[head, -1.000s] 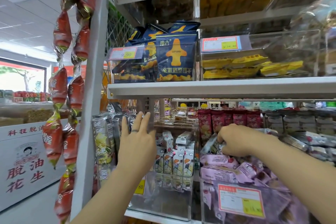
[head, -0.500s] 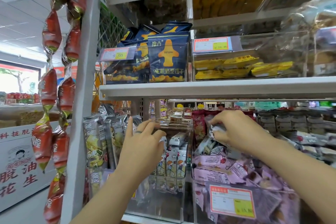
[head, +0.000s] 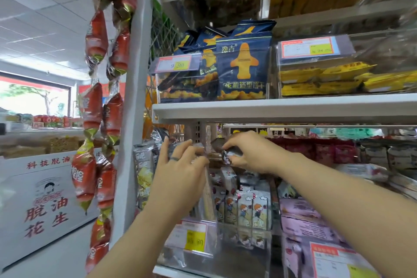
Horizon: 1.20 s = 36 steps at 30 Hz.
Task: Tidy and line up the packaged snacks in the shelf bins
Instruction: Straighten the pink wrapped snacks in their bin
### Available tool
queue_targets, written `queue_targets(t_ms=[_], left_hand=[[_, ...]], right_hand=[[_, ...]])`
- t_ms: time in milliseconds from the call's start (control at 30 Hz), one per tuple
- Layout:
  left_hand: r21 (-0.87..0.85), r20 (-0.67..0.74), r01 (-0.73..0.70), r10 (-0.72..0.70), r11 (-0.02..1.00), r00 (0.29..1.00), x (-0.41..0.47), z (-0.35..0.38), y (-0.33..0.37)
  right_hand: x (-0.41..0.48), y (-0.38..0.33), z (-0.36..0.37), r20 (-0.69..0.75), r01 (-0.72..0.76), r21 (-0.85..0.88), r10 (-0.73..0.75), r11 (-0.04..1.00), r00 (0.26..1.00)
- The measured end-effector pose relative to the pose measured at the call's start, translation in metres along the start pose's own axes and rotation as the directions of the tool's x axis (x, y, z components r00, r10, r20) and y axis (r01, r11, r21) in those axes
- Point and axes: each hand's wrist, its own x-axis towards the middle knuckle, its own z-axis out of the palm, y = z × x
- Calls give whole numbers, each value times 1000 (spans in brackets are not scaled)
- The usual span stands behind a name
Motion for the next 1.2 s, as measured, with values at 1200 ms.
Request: queue_targets(t_ms=[1200], left_hand=[[-59, 96, 27, -21, 998, 995, 8, -6, 21]], right_hand=[[-32, 17, -14, 249, -135, 54, 117, 989, 961]])
